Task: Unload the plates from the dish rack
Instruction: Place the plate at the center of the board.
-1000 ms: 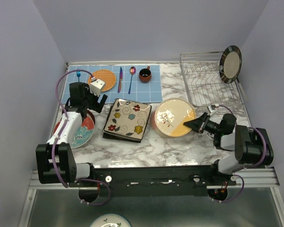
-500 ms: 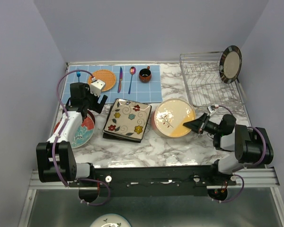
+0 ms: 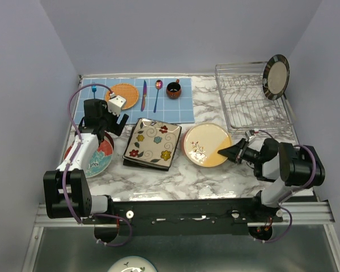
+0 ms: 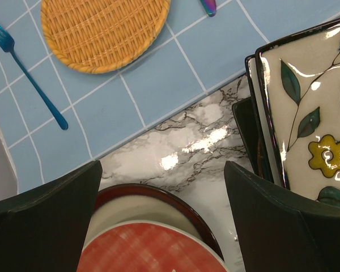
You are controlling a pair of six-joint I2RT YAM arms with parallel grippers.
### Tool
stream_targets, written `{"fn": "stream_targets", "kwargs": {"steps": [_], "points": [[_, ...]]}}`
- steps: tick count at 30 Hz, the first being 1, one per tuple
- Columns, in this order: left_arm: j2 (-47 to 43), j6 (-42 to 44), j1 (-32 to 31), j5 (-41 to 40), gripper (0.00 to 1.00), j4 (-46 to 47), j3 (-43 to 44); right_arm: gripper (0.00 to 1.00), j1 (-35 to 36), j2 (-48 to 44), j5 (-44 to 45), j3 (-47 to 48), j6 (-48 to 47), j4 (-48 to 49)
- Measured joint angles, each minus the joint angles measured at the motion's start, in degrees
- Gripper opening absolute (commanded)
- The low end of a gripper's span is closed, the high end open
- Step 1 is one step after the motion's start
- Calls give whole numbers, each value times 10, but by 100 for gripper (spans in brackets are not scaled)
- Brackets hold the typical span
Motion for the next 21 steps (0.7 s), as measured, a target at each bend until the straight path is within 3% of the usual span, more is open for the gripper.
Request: {"fn": "stream_targets", "kwargs": {"steps": [21], "points": [[0,7,0,-1,98,-7,0,1,0,128,5,12,55,84]]}}
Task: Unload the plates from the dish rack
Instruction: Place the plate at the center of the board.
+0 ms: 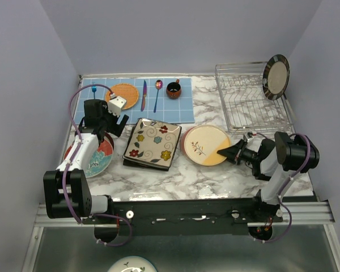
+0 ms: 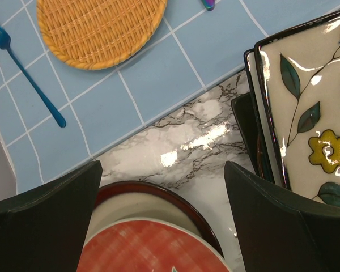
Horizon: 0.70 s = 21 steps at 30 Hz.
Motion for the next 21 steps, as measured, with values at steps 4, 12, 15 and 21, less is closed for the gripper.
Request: {"fn": "stream_targets", "kwargs": {"steps": [4,12,15,21], "points": [[0,0,0,0,98,-2,0,1,0,20,0,11,9,4],[0,0,0,0,98,-3,-1,1,0,26,2,25,-2,-9],[0,0,0,0,98,-3,-1,1,1,26,3,39,-22,-43],[0,0,0,0,98,-3,-3,1,5,26,9,54,-52,-104]]}}
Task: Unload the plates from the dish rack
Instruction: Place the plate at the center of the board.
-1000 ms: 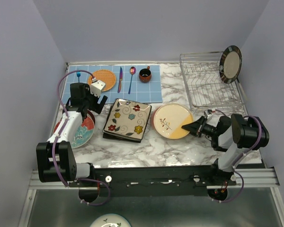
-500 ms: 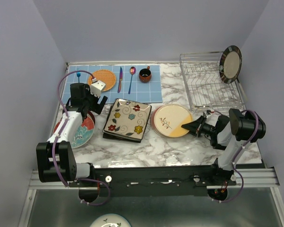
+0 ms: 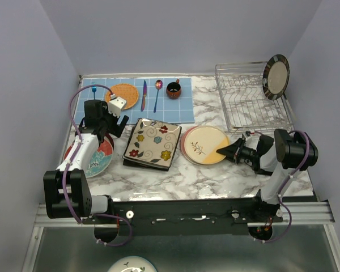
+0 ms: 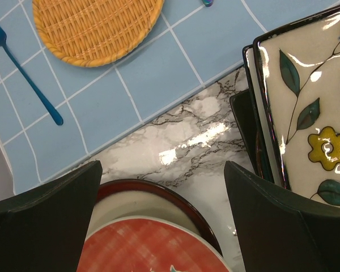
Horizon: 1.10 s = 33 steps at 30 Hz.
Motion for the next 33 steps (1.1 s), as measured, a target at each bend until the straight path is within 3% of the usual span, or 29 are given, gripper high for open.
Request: {"fn": "stream_targets", "kwargs": {"steps": [11,26,33], "points": [[-1,4,0,0,98,-2,-7,1,18,0,2,22,-10,-60],[-1,6,0,0,98,-2,-10,12,26,5,-3,52,-30,-105],[-1,9,0,0,98,-3,-10,23,26,-2,-3,55,-50,-133]]}}
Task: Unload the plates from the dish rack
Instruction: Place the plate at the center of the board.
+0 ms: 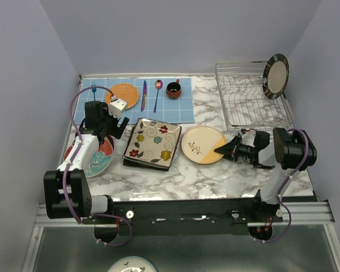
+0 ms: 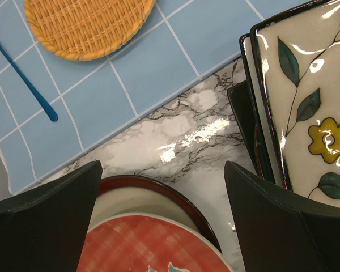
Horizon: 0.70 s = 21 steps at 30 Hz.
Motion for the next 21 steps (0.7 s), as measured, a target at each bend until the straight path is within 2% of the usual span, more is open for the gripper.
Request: {"fn": "stream_targets", "kwargs": {"steps": [5,6,13,21], "points": [[-3,0,0,0,98,0,-3,25,0,-11,-1,2,-12,-27],[-4,0,0,0,98,0,-4,28,0,-14,-1,2,-15,-34],[-9,2,0,0,98,0,-6,33,0,-35,0,2,-51,-85],[-12,2,0,0,98,-1,-14,37,0,-35,-2,2,-59,-91]]}}
